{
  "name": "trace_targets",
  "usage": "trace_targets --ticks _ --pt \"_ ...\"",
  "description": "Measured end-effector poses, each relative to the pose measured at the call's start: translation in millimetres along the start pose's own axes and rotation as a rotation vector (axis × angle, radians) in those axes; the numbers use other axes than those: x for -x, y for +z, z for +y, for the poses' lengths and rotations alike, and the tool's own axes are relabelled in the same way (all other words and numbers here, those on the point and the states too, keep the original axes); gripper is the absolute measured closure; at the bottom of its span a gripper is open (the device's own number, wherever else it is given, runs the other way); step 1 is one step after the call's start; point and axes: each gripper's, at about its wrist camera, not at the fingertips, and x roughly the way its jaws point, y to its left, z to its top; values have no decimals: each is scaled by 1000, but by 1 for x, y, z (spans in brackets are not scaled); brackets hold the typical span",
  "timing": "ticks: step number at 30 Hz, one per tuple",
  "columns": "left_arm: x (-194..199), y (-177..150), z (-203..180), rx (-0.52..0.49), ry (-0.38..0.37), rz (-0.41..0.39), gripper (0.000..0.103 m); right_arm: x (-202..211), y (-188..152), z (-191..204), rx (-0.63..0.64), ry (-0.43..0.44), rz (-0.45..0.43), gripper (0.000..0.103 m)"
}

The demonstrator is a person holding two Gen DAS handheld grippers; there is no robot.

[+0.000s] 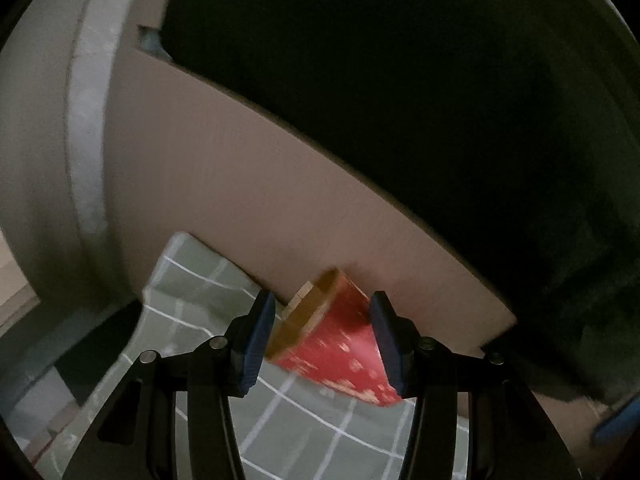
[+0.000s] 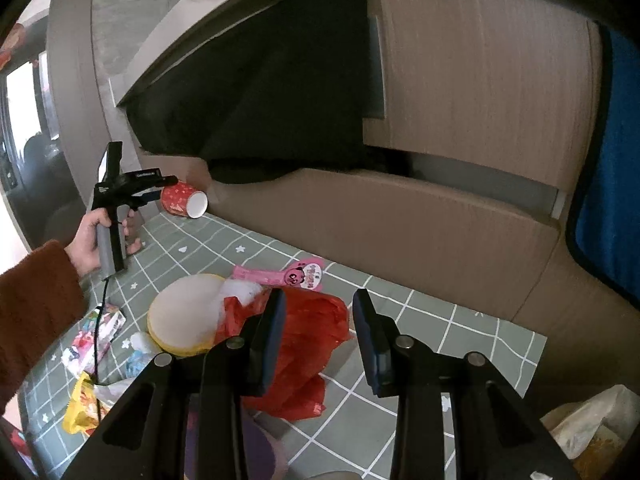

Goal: Collect trash
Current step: 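Reach the left tool to the red paper cup and grasp it, then lift the paper cup with the left tool while the right tool grasps the red plastic bag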

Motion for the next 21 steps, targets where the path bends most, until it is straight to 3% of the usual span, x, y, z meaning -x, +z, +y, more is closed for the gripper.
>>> trace_targets --ticks 5,12,17,21 --pt "9 -21 -27 -97 -39 70 54 7 -3 2 10 4 -7 70" --pt "34 -52 -67 -151 54 39 86 14 -12 1 11 6 2 70" --pt "52 -70 -96 -192 75 18 96 21 -17 -2 13 19 8 70" --pt "77 -83 -99 -156 56 32 100 31 -17 -5 -5 40 -5 70"
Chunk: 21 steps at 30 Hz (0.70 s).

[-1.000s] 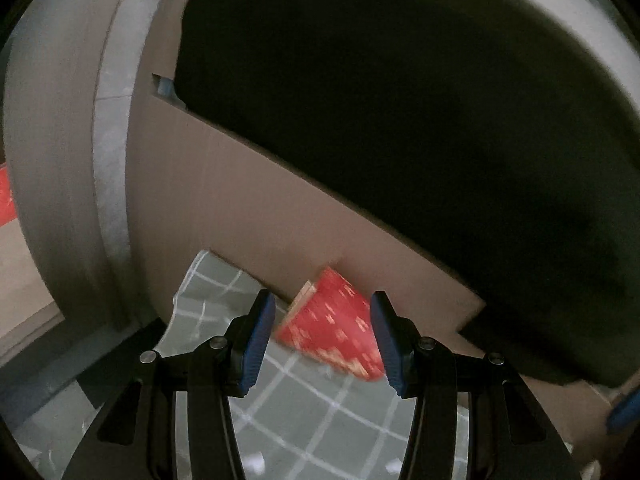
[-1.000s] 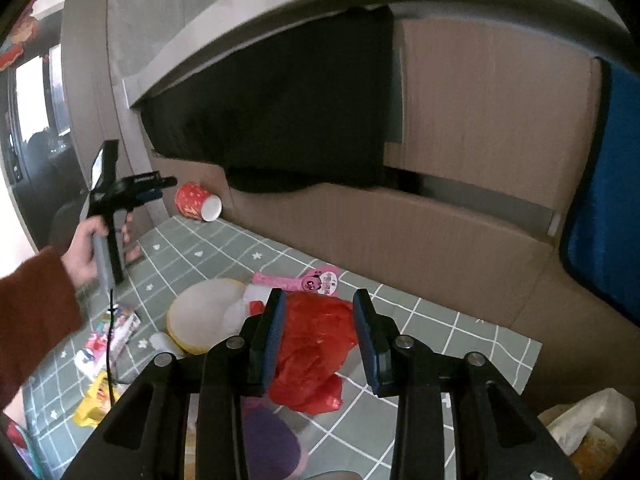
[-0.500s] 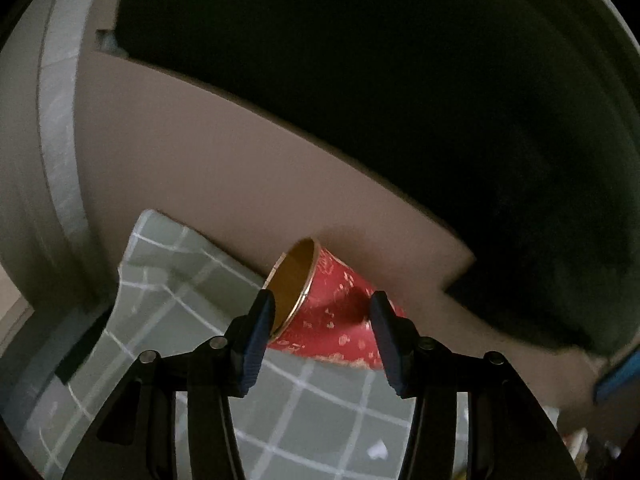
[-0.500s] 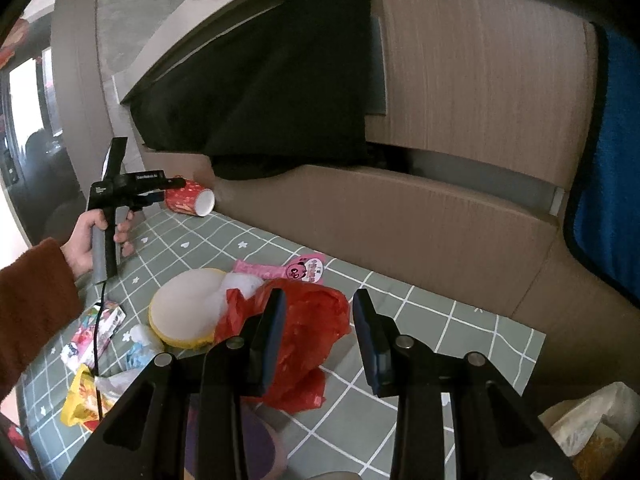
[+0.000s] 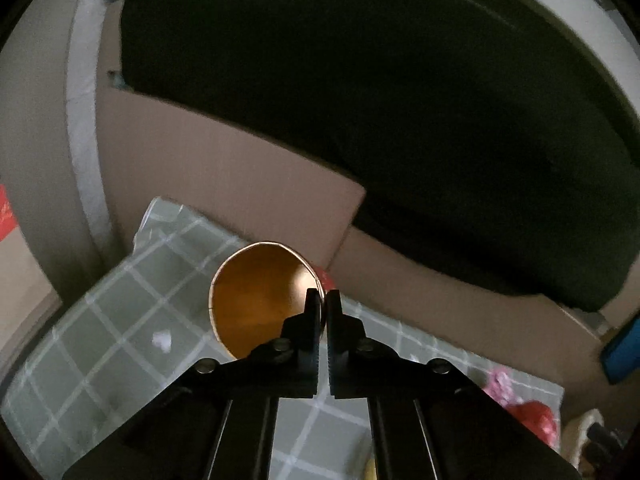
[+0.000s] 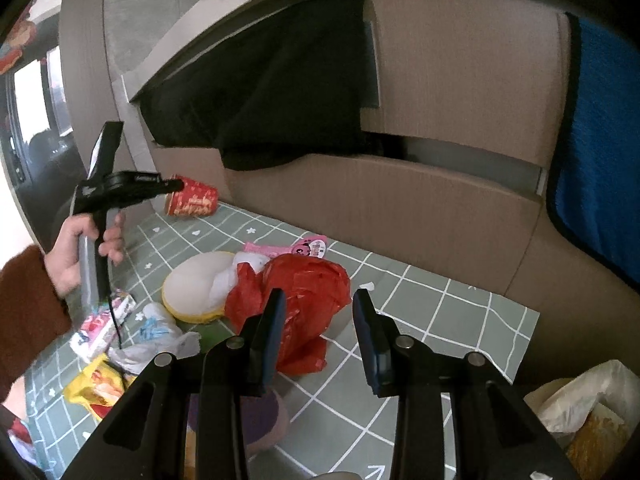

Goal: Collect trash
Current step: 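Lift the paper cup with the left tool while the right tool grasps the red plastic bag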

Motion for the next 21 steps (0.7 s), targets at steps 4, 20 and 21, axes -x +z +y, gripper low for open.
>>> trace_targets --ticks 4,20,21 --pt "38 -16 -8 24 -36 3 100 10 1 0 -6 19 -13 70" --pt "205 -116 -57 56 -174 14 100 -25 7 21 59 62 75 61" --pt "208 -123 -59 59 -180 25 100 -34 8 20 53 69 89 61"
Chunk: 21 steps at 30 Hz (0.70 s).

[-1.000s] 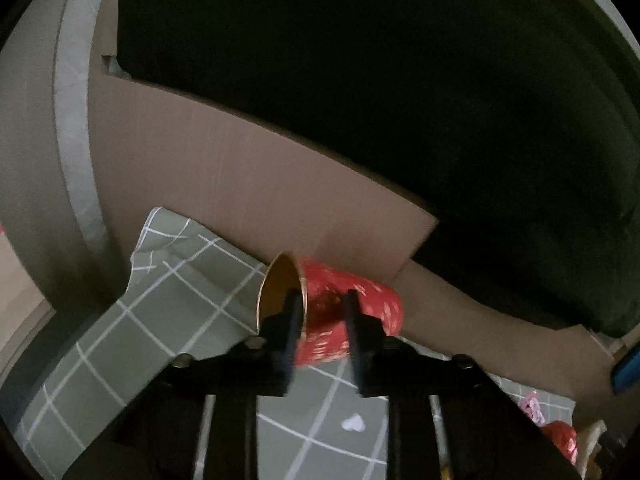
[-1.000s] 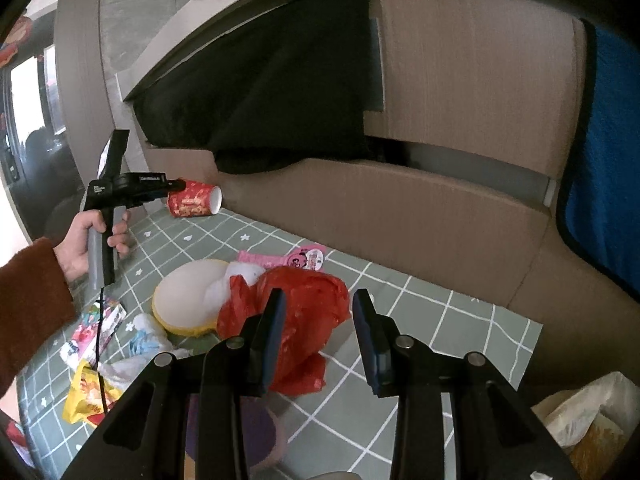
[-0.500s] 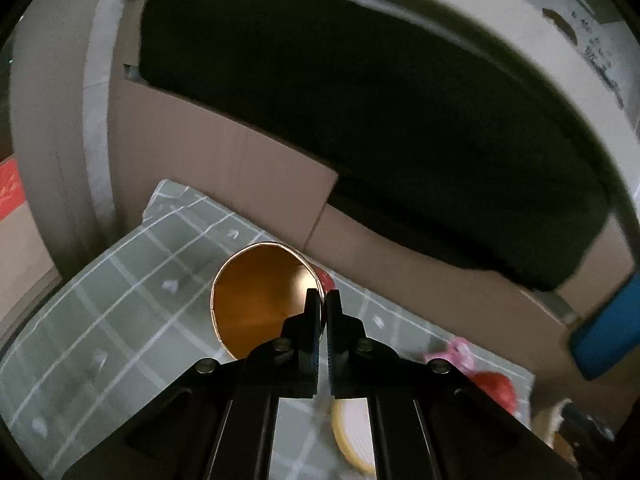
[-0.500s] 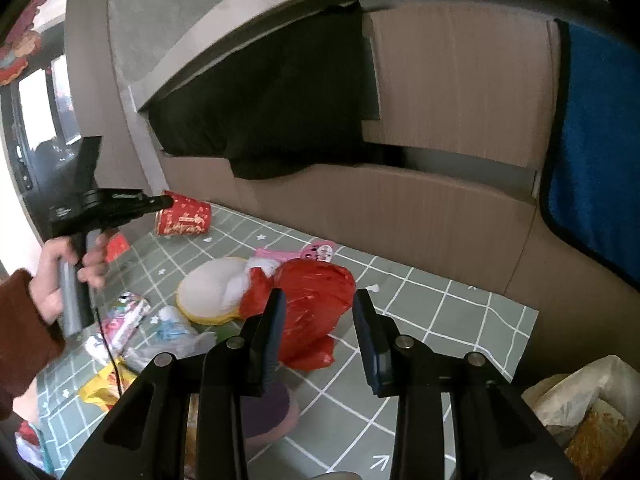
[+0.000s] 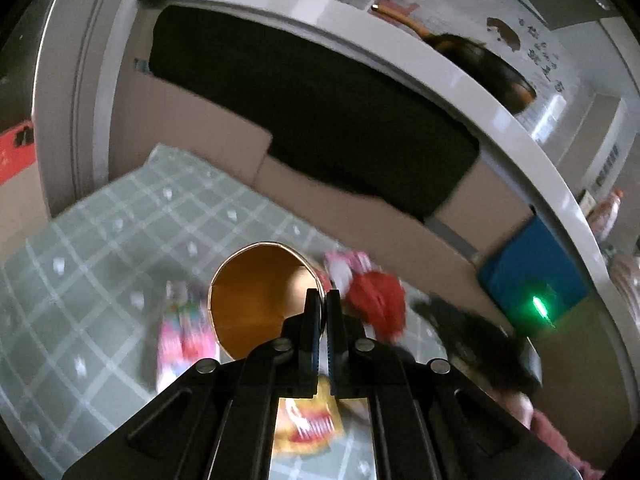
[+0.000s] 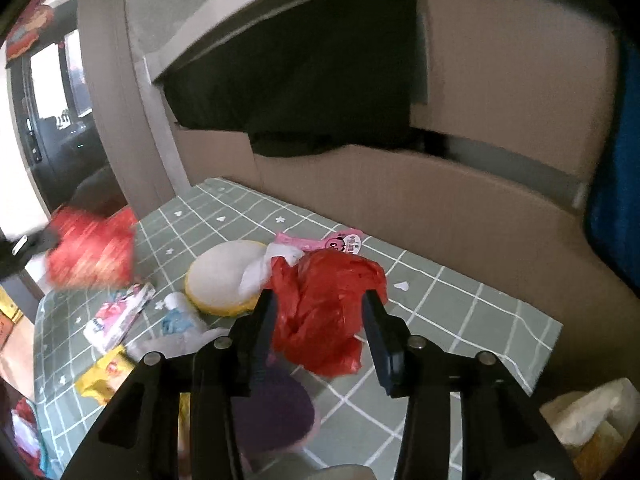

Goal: Collect trash
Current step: 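Lift the paper cup with the left tool while the right tool grasps the red plastic bag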

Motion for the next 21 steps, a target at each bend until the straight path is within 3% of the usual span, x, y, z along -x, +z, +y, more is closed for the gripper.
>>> trace_targets --ticks 5,9,21 --pt "9 -44 -8 8 -38 78 100 -38 1 -5 3 -28 60 59" --pt "12 -62 -6 12 -40 98 100 -51 -6 -11 -44 27 108 52" --pt "27 -88 -8 16 -52 106 100 18 -60 16 -13 135 161 64"
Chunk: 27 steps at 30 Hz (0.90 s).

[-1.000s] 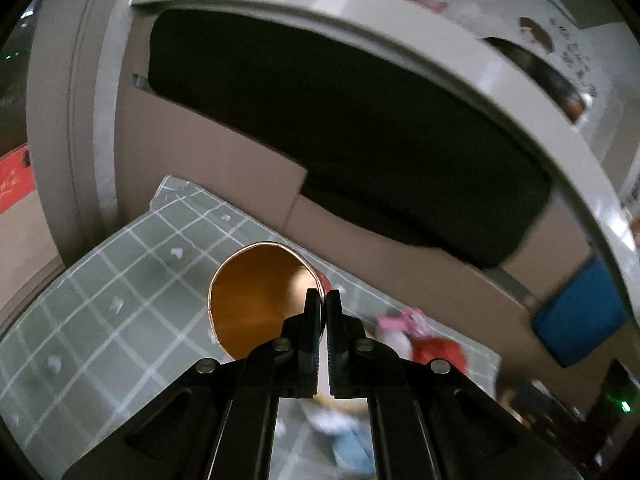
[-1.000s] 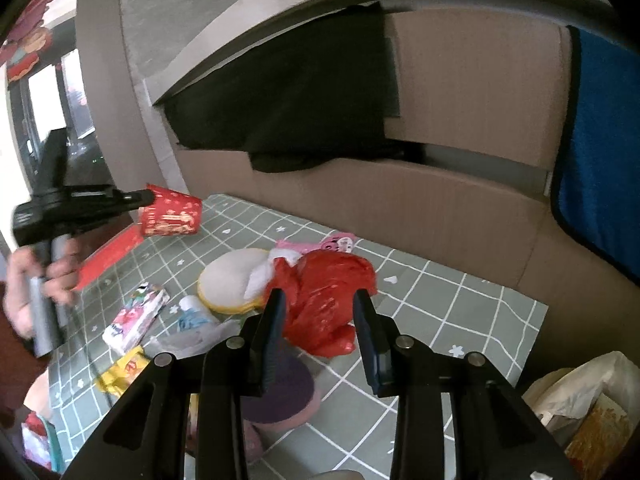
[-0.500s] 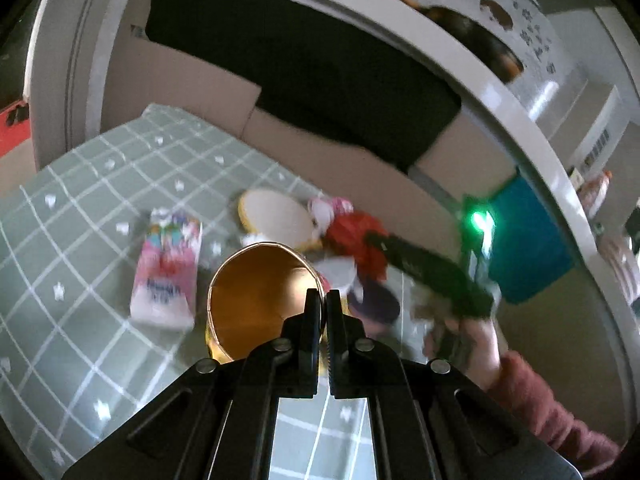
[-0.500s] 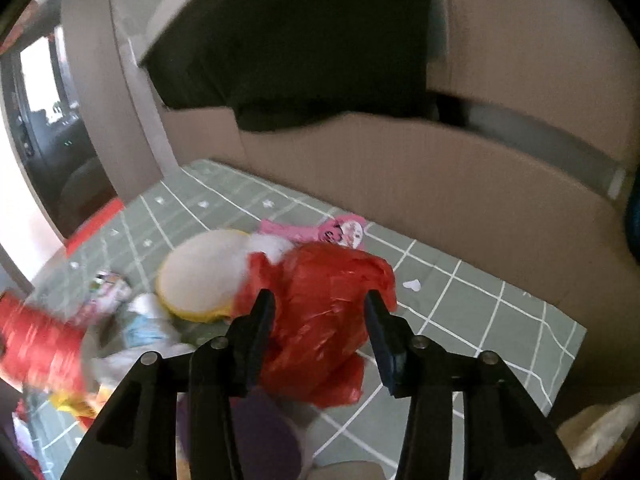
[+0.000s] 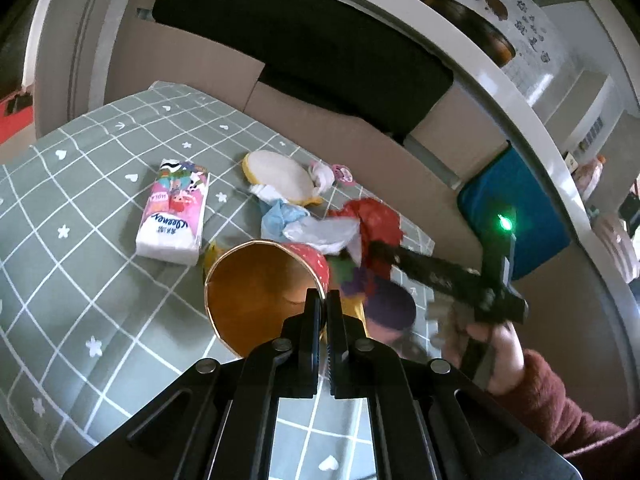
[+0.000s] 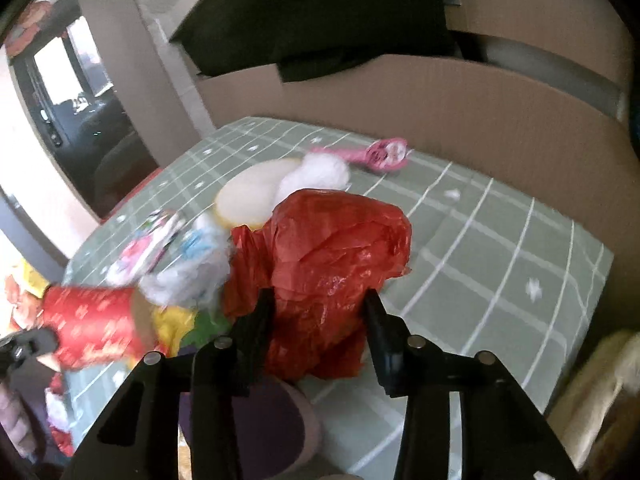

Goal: Collect trash
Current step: 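Lift the paper cup with the left tool while the right tool grasps the red plastic bag, then carry the paper cup and red plastic bag with both tools into the bin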

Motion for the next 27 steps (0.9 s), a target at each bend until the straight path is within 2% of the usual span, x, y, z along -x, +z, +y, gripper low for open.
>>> trace_targets --ticks 7,18,23,27 --pt "13 -3 -12 -36 32 -61 100 45 -17 14 37 -100 -101 65" --pt "28 16 -71 -204 132 -227 100 123 -7 11 12 -121 -283 66" --pt "30 22 -111 -292 123 -282 100 161 -11 13 40 -160 -356 66" --pt "27 23 -143 -335 94 -297 100 193 -18 2 13 -183 -401 66"
